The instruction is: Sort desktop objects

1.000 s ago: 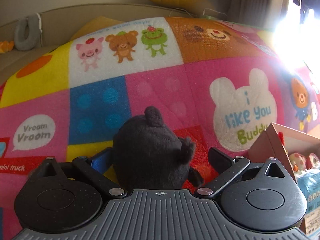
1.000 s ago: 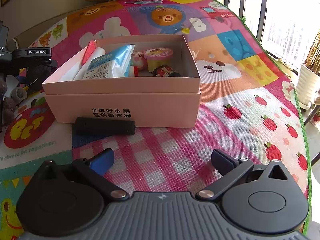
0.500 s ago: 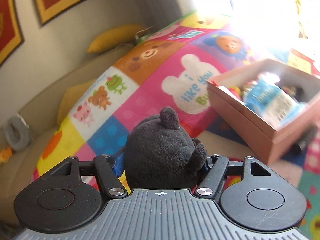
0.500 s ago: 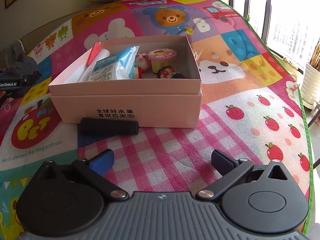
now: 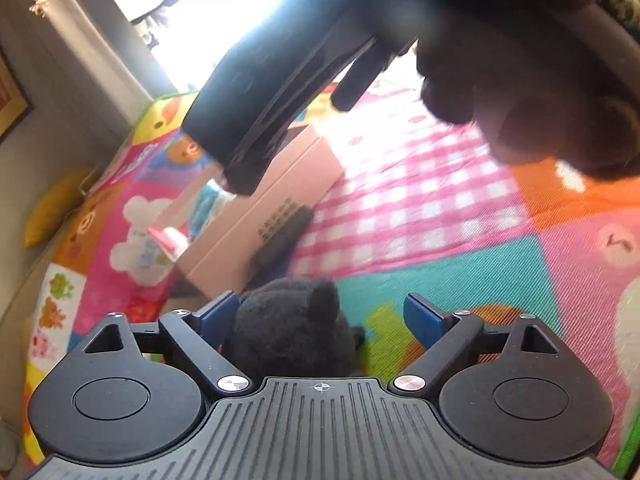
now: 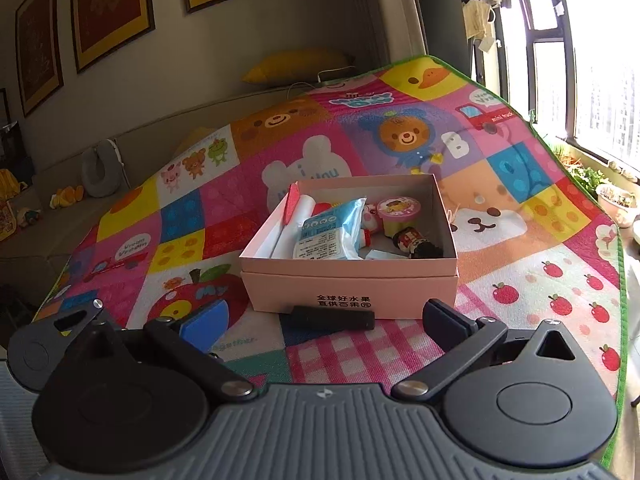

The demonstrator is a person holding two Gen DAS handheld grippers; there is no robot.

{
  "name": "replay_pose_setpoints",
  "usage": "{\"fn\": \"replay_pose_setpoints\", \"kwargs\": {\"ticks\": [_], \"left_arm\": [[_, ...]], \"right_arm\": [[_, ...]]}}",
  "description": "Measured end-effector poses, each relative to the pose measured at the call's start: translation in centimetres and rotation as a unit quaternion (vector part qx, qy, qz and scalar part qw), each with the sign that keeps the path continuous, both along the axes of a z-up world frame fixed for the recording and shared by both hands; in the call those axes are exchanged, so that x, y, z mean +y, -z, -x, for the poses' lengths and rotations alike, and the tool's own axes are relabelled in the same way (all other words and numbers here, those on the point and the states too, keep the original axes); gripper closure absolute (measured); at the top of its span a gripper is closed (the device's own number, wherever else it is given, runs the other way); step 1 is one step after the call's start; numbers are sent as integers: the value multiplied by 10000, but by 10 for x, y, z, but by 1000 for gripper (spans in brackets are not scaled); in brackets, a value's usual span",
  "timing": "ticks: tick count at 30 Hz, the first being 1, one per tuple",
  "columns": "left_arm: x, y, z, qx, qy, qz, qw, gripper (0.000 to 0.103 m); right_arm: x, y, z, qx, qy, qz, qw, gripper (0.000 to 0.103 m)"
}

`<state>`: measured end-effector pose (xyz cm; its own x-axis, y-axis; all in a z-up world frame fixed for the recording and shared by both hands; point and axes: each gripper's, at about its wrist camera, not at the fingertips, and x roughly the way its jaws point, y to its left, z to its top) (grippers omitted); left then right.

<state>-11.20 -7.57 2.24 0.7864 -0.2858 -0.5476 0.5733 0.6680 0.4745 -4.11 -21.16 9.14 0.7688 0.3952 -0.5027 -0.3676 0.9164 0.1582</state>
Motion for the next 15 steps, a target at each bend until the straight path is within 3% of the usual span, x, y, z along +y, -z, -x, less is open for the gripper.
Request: {"fn": "replay_pose_setpoints", "kwargs": {"ticks": [3, 6, 8, 10, 15], "left_arm": [[1, -9, 2, 93, 153, 374, 9991, 8], [19, -23, -2, 316, -47, 835, 9960, 7], [36, -27, -10, 718, -223, 1356, 9879, 6], [46, -29, -11, 855, -263, 1766, 9802, 6], [52, -41, -2, 781, -237, 1862, 9791, 6]], "right_arm": [[2, 2, -4, 39, 28, 51, 10000, 0], [-5, 4, -9, 74, 186, 14, 9998, 0], [-9, 9, -11, 175, 219, -44, 9996, 0], [-4, 11, -17, 297, 117, -108, 9994, 0], [28, 3, -40, 405, -456, -109, 9981, 0]]}}
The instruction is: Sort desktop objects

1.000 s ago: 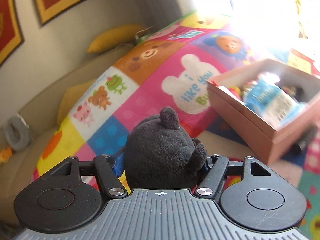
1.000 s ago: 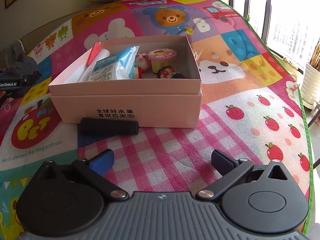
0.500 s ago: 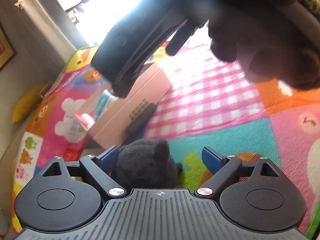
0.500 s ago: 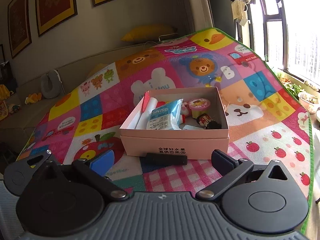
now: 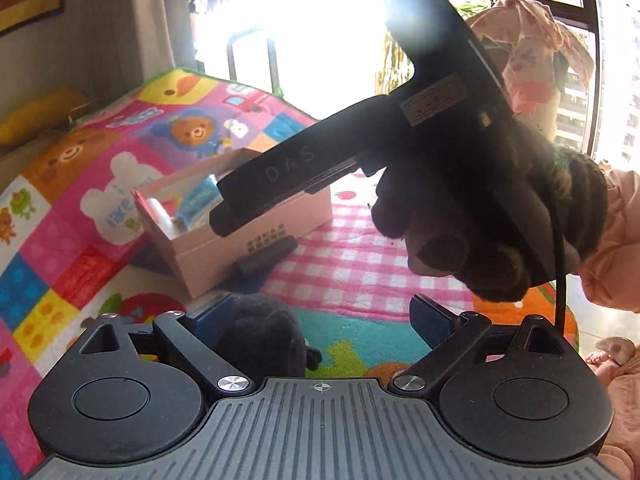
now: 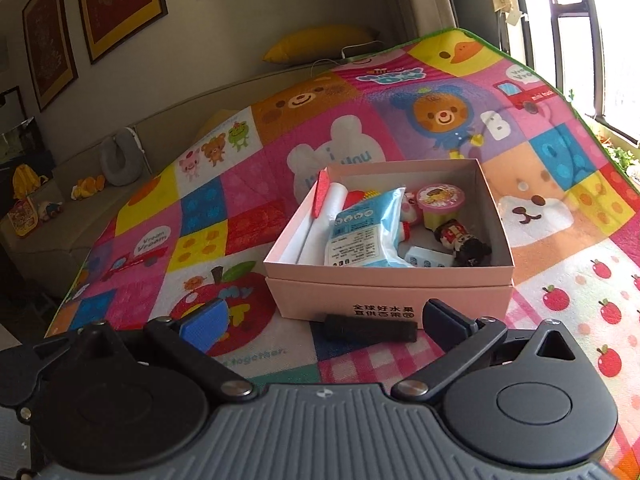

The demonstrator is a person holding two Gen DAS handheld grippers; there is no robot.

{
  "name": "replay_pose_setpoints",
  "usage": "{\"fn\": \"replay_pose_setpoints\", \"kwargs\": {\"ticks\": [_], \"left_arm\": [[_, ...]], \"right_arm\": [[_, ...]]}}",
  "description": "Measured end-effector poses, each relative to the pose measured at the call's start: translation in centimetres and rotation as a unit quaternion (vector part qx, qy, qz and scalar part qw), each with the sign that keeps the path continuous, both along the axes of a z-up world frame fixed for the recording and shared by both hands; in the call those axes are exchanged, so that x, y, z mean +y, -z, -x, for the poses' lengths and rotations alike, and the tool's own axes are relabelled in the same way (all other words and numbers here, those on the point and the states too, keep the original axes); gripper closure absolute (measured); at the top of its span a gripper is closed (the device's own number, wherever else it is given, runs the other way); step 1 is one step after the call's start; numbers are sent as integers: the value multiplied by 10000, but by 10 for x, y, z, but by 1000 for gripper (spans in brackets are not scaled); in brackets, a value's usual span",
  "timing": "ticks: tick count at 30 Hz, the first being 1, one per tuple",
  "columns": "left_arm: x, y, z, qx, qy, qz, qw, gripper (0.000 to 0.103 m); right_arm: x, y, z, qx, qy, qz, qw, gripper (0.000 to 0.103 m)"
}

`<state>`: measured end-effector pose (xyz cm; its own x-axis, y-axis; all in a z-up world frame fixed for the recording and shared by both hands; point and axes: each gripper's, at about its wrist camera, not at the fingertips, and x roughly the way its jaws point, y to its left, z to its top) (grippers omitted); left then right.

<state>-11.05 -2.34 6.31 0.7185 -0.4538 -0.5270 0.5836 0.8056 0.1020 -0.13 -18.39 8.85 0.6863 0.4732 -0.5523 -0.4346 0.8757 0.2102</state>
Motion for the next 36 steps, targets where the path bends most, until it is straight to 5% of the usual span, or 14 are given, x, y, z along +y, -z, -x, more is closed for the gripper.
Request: {"fn": "replay_pose_setpoints", "kwargs": {"ticks": [2, 4, 7, 13, 19, 26, 32, 33, 34, 36], "left_arm": [[12, -6, 4, -80, -260, 29, 9996, 3], [30, -10, 5, -36, -606, 103, 9981, 2], [50, -7, 5, 182, -969, 87, 9951, 1], [76, 4, 4, 716, -1314, 369, 9880, 1], [70, 5, 5, 946, -967, 790, 9877, 0], [17, 28, -2, 1030, -364, 433, 9931, 0], [-16, 39, 6, 706, -191, -17, 9973, 1], [-18, 39, 7, 651, -206, -65, 9976, 6], [-19, 39, 7, 616, -241, -119, 9977, 25], [-16, 39, 5, 629, -343, -106, 9974, 27]], "right_arm": [[13, 0, -5, -61, -212, 123, 9997, 1], [30, 1, -6, -187, -480, 372, 9980, 23], [53, 7, -11, -91, -749, 608, 9953, 35], [69, 22, -14, 210, -1085, 860, 9902, 35], [17, 13, 38, -118, -1231, 875, 9885, 31], [-28, 19, 66, 169, -882, 532, 9945, 21], [-40, 24, 71, 241, -613, 384, 9971, 15], [-43, 24, 72, 216, -567, 378, 9974, 14], [-47, 23, 73, 185, -502, 360, 9979, 14], [-56, 20, 72, 124, -290, 303, 9990, 12]]}}
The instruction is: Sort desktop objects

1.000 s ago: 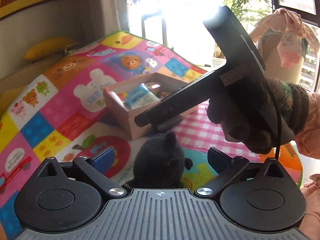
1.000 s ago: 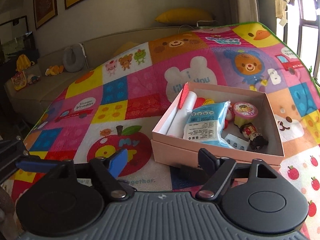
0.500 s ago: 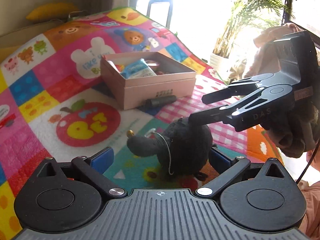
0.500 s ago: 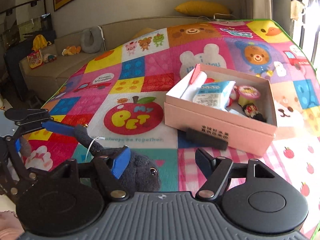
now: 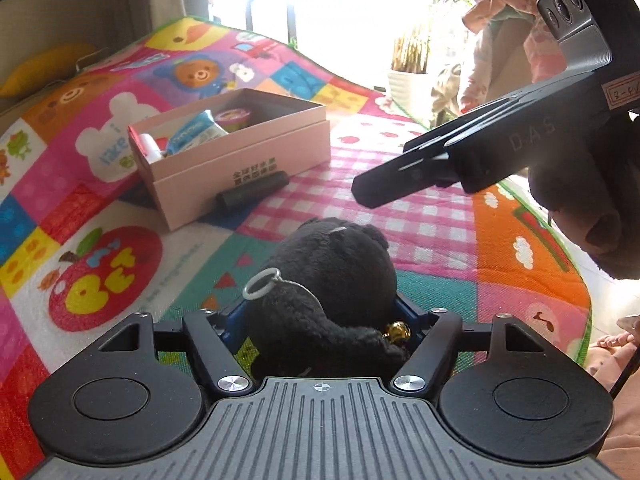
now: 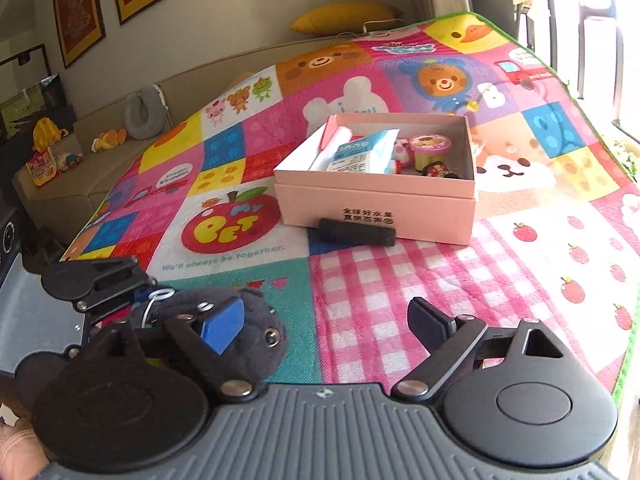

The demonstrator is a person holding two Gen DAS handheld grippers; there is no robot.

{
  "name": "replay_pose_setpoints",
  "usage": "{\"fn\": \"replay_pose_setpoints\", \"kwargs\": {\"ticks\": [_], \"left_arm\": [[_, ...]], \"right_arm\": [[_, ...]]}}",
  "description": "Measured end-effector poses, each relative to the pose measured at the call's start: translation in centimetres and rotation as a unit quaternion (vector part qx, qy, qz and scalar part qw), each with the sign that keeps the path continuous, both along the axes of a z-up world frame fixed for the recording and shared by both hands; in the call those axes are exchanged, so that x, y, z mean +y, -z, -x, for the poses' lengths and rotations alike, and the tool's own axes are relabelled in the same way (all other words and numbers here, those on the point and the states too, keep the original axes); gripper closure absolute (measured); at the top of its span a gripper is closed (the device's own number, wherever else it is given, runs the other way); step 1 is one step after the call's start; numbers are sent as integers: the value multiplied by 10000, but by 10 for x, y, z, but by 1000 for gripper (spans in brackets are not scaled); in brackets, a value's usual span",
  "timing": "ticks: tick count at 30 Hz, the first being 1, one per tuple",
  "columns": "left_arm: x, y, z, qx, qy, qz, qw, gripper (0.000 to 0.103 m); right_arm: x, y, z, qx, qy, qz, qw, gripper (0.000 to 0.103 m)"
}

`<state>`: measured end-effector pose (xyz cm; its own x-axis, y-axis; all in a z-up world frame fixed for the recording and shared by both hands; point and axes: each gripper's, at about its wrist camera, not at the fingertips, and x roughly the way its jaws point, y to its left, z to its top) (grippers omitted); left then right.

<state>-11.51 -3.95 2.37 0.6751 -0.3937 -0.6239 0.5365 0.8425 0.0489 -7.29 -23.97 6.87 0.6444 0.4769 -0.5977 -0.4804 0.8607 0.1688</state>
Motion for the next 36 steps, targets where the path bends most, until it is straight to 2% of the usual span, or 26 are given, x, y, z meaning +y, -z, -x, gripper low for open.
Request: {"fn": "replay_pose_setpoints", "kwargs": {"ticks": [2, 5, 9, 13, 14, 16, 25, 26, 30, 36], "left_arm": [[4, -1, -2, -24, -116, 22, 9999, 28], [13, -8, -6, -410, -418, -217, 9980, 28], [33, -15, -29, -868, -1146, -358, 9890, 27], [51, -7, -61, -588, -1375, 131, 9887, 24], [53, -6, -65, -551, -1436, 201, 9879, 15], [57, -4, -66, -549, -1466, 332, 9871, 6], [56, 6, -51, -374, -1270, 487, 9900, 1], [56, 6, -50, -370, -1284, 489, 9898, 0], [58, 8, -51, -212, -1529, 450, 9870, 0], [63, 15, -49, 136, -1765, 579, 9825, 0]], "right_arm": [[-9, 0, -5, -23, 269, -100, 9996, 8], [-13, 4, -18, -17, 685, -74, 9976, 8], [-1, 13, -38, -44, 865, 64, 9962, 8], [26, 21, -64, -47, 1036, 252, 9943, 8], [34, 23, -71, -44, 1061, 327, 9938, 8], [45, 27, -84, -31, 1077, 419, 9933, 8], [75, 48, -123, 486, 1099, 378, 9920, 8], [78, 49, -123, 429, 1119, 421, 9919, 8], [83, 48, -117, 237, 1020, 703, 9920, 28], [57, 43, -91, 151, 977, 880, 9912, 28]]}}
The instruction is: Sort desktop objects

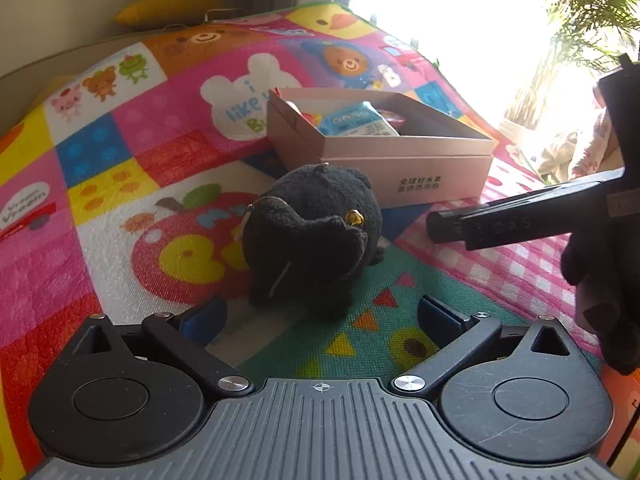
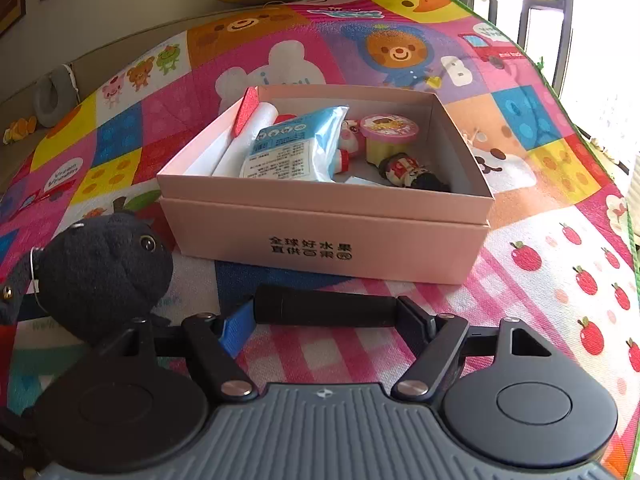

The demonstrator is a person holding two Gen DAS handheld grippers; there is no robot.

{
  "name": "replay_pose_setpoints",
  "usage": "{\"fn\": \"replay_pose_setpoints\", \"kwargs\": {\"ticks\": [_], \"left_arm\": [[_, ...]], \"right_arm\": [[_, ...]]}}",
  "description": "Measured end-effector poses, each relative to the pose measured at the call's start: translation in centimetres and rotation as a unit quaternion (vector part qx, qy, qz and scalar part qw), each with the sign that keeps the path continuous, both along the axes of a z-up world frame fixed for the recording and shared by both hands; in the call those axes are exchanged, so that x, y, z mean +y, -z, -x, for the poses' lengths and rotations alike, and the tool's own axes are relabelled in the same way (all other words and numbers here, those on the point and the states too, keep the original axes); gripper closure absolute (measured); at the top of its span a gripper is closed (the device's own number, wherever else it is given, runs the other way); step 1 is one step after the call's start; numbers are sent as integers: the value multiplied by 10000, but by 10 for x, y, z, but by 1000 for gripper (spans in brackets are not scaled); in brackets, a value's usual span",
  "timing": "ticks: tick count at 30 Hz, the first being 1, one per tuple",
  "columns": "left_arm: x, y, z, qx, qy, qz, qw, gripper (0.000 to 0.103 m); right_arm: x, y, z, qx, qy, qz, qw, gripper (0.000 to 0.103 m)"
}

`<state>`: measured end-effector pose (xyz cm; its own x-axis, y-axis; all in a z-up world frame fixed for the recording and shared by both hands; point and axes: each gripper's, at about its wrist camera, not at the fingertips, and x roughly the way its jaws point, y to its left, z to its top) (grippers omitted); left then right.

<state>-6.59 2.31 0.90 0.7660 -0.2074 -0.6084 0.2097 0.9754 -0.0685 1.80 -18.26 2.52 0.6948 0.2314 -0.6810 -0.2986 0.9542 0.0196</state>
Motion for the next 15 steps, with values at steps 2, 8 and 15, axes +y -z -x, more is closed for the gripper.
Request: {"fn": "replay_pose_setpoints", "kwargs": {"ticks": [2, 8, 15], "left_arm": [[0, 2, 0, 62, -122, -37, 9999, 0], [-6, 3, -1, 104, -253, -238, 9993, 0], [-10, 3, -2, 182, -410, -451, 9980, 0]], "right_arm": [[-10, 1, 12, -44, 40, 51, 10000, 28], [-38, 3, 41, -116, 232, 55, 9996, 28], [-42, 8, 47, -224, 336, 39, 9992, 23]]}}
